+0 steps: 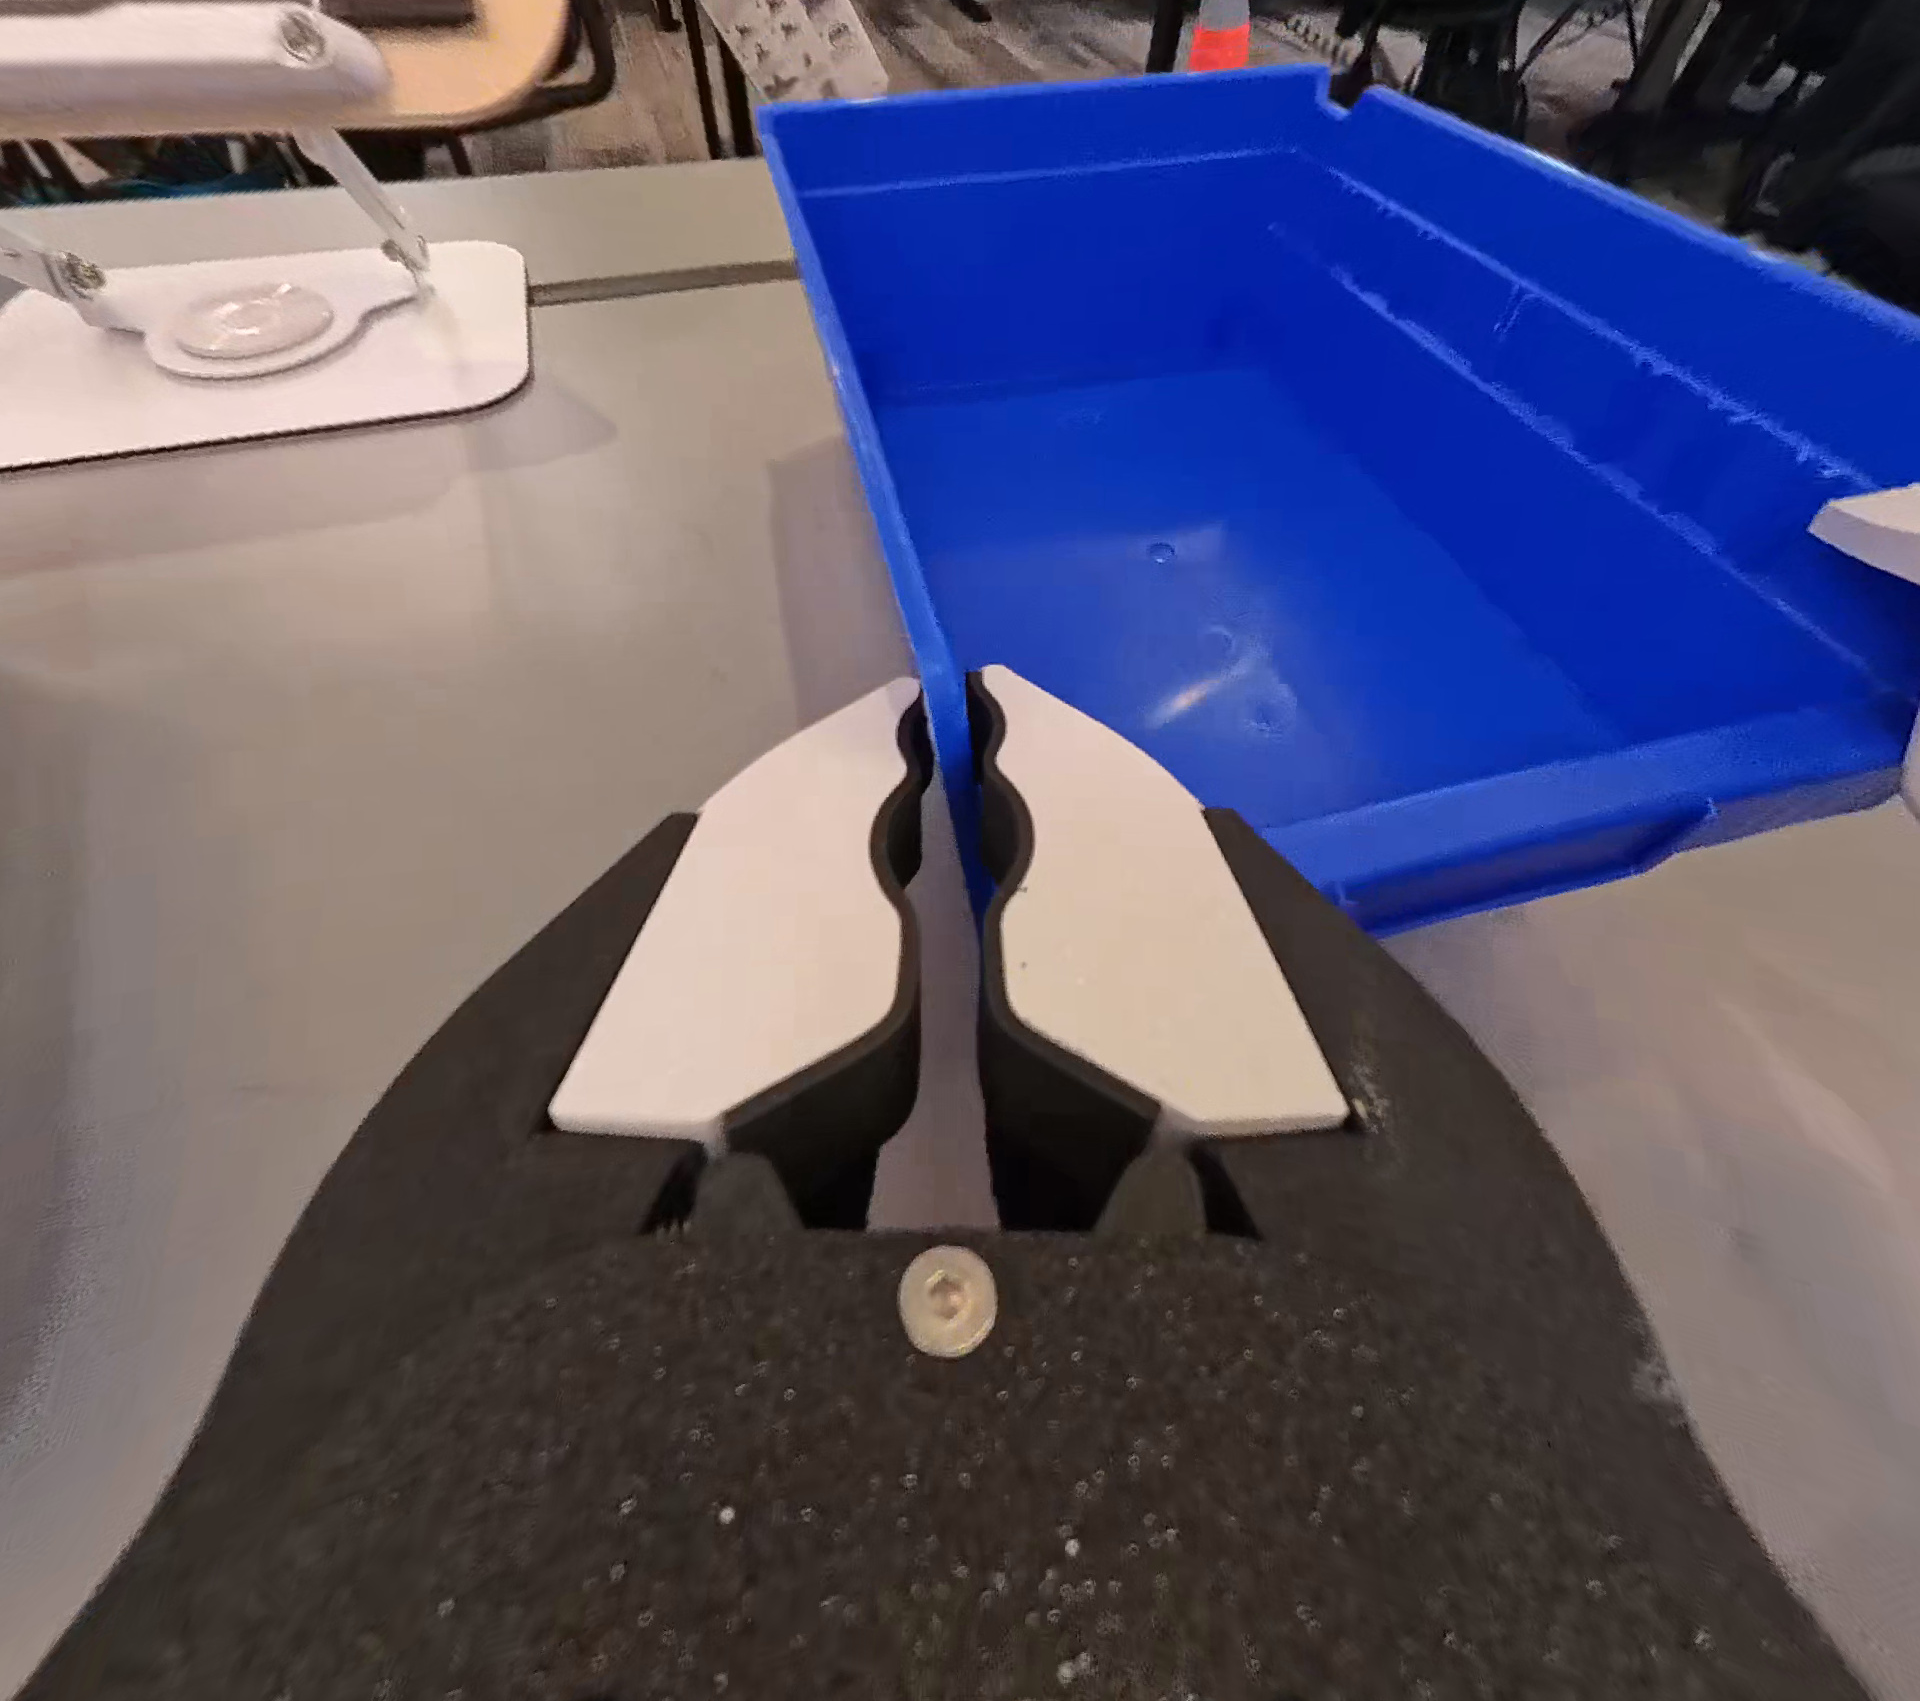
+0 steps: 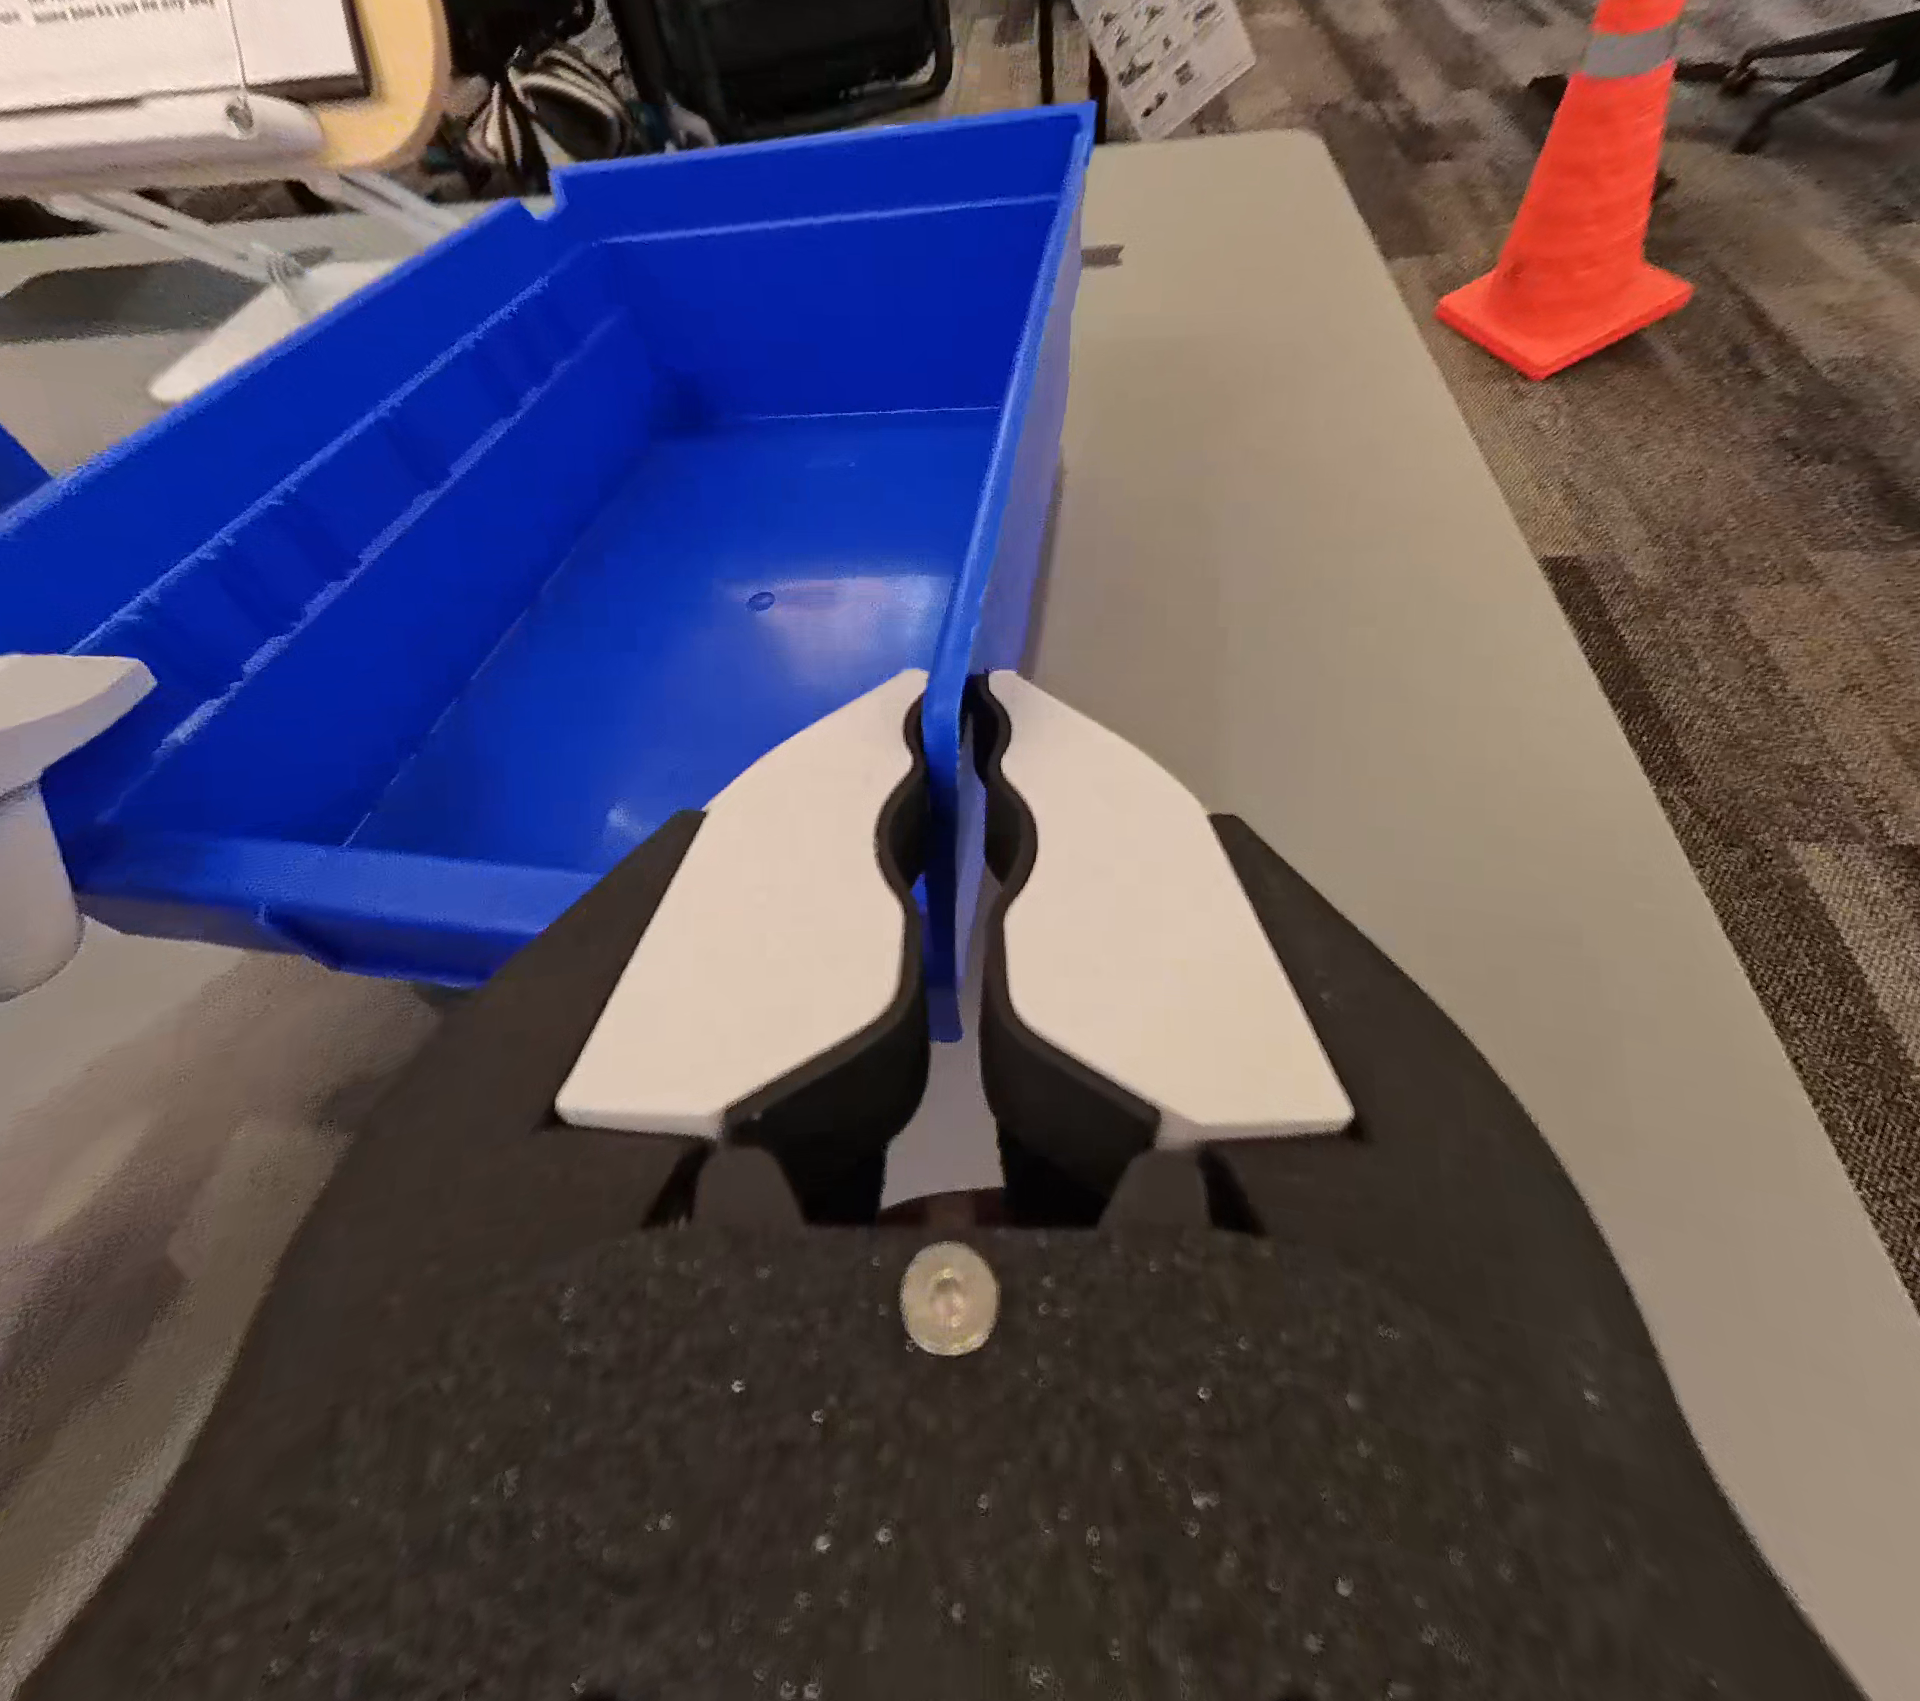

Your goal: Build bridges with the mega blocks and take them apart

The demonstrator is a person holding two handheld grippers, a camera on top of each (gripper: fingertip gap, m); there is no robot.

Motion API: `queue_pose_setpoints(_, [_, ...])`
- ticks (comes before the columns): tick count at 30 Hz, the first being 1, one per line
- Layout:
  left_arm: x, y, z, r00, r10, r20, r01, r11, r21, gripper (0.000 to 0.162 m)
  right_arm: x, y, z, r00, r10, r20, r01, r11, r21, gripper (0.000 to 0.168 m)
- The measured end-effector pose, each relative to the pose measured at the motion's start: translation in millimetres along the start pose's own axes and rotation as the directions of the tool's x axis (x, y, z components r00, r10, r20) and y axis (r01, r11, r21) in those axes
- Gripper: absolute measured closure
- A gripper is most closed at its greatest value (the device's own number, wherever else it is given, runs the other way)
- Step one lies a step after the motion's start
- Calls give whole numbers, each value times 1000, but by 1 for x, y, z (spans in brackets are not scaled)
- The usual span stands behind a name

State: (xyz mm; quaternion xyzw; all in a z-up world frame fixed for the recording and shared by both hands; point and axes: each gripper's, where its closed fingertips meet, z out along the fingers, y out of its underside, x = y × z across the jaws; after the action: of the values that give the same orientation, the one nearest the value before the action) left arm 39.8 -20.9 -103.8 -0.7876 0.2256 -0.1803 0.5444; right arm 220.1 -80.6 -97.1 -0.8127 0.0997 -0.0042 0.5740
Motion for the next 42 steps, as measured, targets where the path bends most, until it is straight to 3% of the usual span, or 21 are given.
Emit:
queue_pose_setpoints(5, [17,19,10,997,51,-58,-54,997,-47,154,24,23,14,999,19,-38,-23,995,-95,164])
queue_pose_setpoints(10, [31,23,12,991,18,-135,-26,998,-56,148,35,23,19,996,67,-51,-71,995,-69,165])
queue_pose_setpoints(14, [36,24,8,980,10,-200,-32,994,-108,126,38,22,19,995,43,-87,-48,997,-56,163])
queue_pose_setpoints(16, [28,19,-5,977,28,-212,-52,993,-106,103,41,18,13,992,24,-125,-29,999,-39,144])
queue_pose_setpoints(18, [17,10,-33,965,49,-257,-76,993,-95,94,44,5,-2,988,2,-157,-3,1000,-5,129])
queue_pose_setpoints(21, [-11,2,-90,939,84,-334,-119,989,-88,89,36,-34,-36,983,3,-185,18,993,113,123])
queue_pose_setpoints(24, [-80,-13,-148,951,143,-273,-158,987,-31,90,-12,-78,-64,992,-41,-115,66,973,222,123])
queue_pose_setpoints(27, [-180,-27,-198,982,153,-109,-148,988,50,94,-94,-107,-78,986,-161,-34,164,940,299,125])
queue_pose_setpoints(30, [-289,-21,-231,989,73,127,-85,992,90,97,-184,-100,-68,957,-289,-33,286,910,300,126])
queue_pose_setpoints(32, [-336,1,-236,980,-27,196,16,998,61,92,-260,-69,-48,943,-310,125,271,928,257,127])
queue_pose_setpoints(34, [-358,23,-231,972,-125,197,118,992,48,89,-335,-21,-29,906,-262,333,221,962,158,127])
queue_pose_setpoints(35, [-365,29,-229,966,-164,200,153,986,68,93,-360,-1,-20,895,-259,363,231,966,119,129])
queue_pose_setpoints(38, [-380,39,-220,956,-178,235,161,983,90,102,-407,36,3,879,-305,368,303,951,64,133])
queue_pose_setpoints(42, [-370,60,-195,962,-200,187,204,979,-1,102,-425,51,26,915,-199,352,215,977,-6,135])
